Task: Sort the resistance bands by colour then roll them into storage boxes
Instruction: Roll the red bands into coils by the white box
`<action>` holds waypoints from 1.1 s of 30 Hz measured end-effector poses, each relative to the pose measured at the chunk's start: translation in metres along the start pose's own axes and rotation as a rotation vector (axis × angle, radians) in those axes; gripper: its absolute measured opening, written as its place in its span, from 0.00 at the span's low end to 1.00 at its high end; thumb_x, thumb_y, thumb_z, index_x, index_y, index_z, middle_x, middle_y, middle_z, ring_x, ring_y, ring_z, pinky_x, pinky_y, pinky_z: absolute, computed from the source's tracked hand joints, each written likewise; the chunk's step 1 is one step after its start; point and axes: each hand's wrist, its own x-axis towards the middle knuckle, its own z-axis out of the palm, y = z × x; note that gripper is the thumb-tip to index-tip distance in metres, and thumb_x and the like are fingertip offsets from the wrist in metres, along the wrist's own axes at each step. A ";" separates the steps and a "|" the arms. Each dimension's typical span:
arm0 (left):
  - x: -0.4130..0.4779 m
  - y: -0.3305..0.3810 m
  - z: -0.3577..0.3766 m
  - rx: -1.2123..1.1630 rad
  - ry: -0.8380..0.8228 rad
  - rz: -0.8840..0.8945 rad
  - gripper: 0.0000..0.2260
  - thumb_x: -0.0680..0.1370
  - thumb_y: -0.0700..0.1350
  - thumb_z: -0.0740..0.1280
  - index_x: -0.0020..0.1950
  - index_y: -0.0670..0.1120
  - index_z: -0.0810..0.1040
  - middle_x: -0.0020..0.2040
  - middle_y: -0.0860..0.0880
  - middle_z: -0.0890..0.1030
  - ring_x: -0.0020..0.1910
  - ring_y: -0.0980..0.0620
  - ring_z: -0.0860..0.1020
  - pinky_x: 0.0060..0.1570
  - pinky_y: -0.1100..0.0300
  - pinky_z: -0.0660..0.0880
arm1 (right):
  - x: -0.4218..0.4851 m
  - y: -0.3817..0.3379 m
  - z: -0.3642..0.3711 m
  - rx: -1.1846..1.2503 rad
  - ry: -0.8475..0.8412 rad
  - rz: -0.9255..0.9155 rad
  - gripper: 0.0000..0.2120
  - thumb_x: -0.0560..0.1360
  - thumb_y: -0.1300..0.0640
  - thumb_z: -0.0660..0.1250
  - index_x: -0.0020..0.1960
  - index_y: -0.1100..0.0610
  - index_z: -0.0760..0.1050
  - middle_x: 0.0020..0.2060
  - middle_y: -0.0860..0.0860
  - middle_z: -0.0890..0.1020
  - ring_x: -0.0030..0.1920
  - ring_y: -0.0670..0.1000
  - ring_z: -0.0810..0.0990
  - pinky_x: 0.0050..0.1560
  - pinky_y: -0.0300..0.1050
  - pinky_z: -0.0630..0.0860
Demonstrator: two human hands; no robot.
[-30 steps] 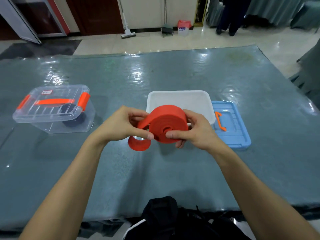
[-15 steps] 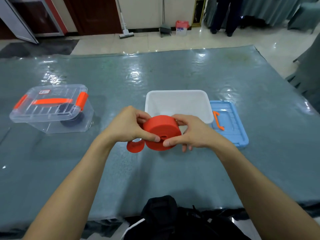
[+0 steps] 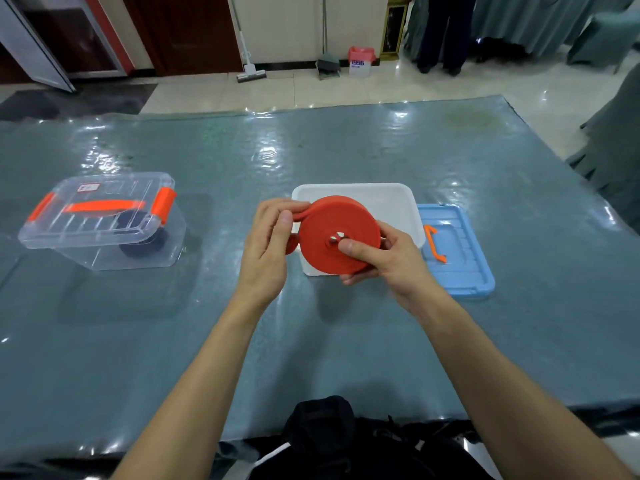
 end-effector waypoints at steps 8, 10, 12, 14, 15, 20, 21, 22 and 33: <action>-0.014 -0.019 0.023 -0.231 0.132 -0.172 0.11 0.84 0.49 0.69 0.65 0.50 0.79 0.64 0.47 0.83 0.65 0.40 0.81 0.68 0.33 0.77 | 0.004 0.013 0.017 0.181 0.103 0.080 0.31 0.66 0.49 0.84 0.63 0.62 0.81 0.50 0.62 0.88 0.38 0.62 0.86 0.40 0.52 0.86; -0.014 -0.023 0.022 -0.236 0.096 -0.210 0.15 0.82 0.50 0.73 0.67 0.52 0.79 0.64 0.50 0.82 0.66 0.38 0.82 0.67 0.34 0.79 | 0.006 0.016 0.021 0.207 0.131 0.102 0.29 0.67 0.49 0.83 0.63 0.62 0.81 0.49 0.62 0.88 0.39 0.63 0.85 0.40 0.51 0.86; -0.008 -0.030 0.018 -0.220 0.094 -0.218 0.14 0.81 0.49 0.74 0.67 0.54 0.80 0.63 0.49 0.83 0.65 0.38 0.83 0.64 0.34 0.80 | 0.007 0.017 0.024 0.209 0.122 0.123 0.27 0.70 0.49 0.81 0.63 0.63 0.81 0.49 0.63 0.88 0.40 0.62 0.86 0.41 0.51 0.87; -0.001 -0.036 0.013 -0.194 0.103 -0.210 0.13 0.81 0.48 0.74 0.66 0.54 0.82 0.62 0.47 0.84 0.64 0.37 0.83 0.63 0.33 0.81 | 0.007 0.016 0.024 0.182 0.034 0.166 0.27 0.71 0.48 0.79 0.63 0.63 0.80 0.53 0.65 0.87 0.44 0.63 0.89 0.46 0.52 0.87; 0.004 -0.038 0.011 -0.188 0.107 -0.223 0.13 0.81 0.47 0.75 0.66 0.53 0.82 0.61 0.46 0.84 0.63 0.37 0.84 0.62 0.34 0.81 | 0.008 0.015 0.021 0.121 -0.022 0.184 0.30 0.70 0.48 0.81 0.66 0.62 0.78 0.56 0.64 0.87 0.47 0.64 0.89 0.48 0.54 0.87; 0.032 -0.043 0.013 -0.095 0.024 -0.265 0.13 0.81 0.44 0.75 0.65 0.53 0.84 0.58 0.50 0.87 0.58 0.38 0.85 0.60 0.37 0.83 | 0.024 0.019 -0.009 -0.775 0.062 -0.098 0.66 0.59 0.36 0.85 0.85 0.37 0.47 0.69 0.41 0.73 0.50 0.49 0.84 0.53 0.50 0.82; 0.039 -0.045 0.018 -0.084 0.002 -0.273 0.13 0.81 0.45 0.75 0.64 0.54 0.85 0.57 0.50 0.87 0.57 0.38 0.85 0.59 0.37 0.84 | 0.029 0.018 -0.015 -0.918 0.070 -0.185 0.63 0.61 0.36 0.83 0.85 0.37 0.48 0.68 0.42 0.72 0.49 0.48 0.81 0.53 0.52 0.82; 0.046 -0.047 0.023 -0.076 -0.018 -0.286 0.13 0.80 0.45 0.75 0.64 0.55 0.85 0.56 0.51 0.87 0.55 0.37 0.86 0.58 0.37 0.84 | 0.036 0.016 -0.020 -1.021 0.065 -0.253 0.58 0.64 0.36 0.82 0.84 0.39 0.52 0.67 0.43 0.72 0.50 0.49 0.80 0.54 0.54 0.82; 0.123 -0.095 0.074 0.008 -0.140 -0.588 0.14 0.76 0.48 0.79 0.57 0.50 0.78 0.62 0.45 0.82 0.59 0.45 0.85 0.56 0.46 0.86 | 0.140 0.024 -0.061 -1.164 0.028 -0.043 0.49 0.57 0.40 0.80 0.73 0.48 0.64 0.57 0.48 0.72 0.52 0.56 0.80 0.52 0.54 0.81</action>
